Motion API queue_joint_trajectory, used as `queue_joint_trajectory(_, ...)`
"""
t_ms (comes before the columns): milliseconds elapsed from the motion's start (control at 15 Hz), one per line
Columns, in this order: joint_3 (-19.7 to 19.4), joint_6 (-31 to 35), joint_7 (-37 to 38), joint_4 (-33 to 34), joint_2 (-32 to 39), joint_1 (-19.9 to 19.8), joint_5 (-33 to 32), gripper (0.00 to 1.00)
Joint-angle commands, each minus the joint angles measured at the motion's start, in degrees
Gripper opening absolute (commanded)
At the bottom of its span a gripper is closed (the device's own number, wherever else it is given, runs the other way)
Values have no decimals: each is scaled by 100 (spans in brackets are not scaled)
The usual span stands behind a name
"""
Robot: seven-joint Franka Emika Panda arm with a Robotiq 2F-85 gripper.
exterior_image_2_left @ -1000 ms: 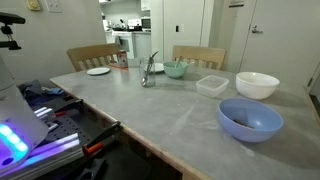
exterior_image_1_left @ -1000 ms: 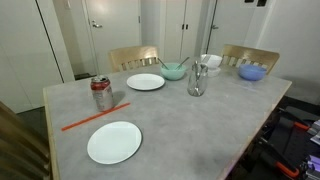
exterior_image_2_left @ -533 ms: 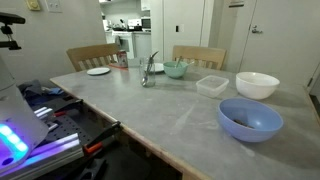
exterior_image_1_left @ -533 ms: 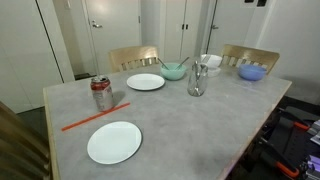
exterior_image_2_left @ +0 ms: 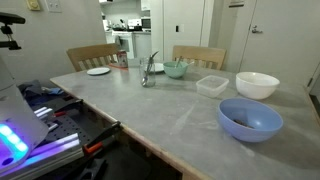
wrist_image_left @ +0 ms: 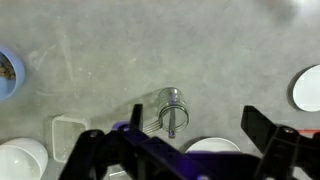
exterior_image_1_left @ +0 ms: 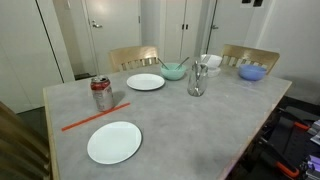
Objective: Take the spoon from the bottle and put it on the table
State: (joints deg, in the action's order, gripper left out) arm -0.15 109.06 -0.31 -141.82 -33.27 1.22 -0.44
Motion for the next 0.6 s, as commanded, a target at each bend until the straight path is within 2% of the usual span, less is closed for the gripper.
queue_joint_trajectory(0, 6, -15, -357, 650, 867, 29, -171, 100)
queue_joint_trajectory(400, 0, 55, -828, 1496, 2049, 97, -233, 100)
queue_joint_trajectory(533, -18, 361, -1043, 1538, 2299, 97, -238, 100)
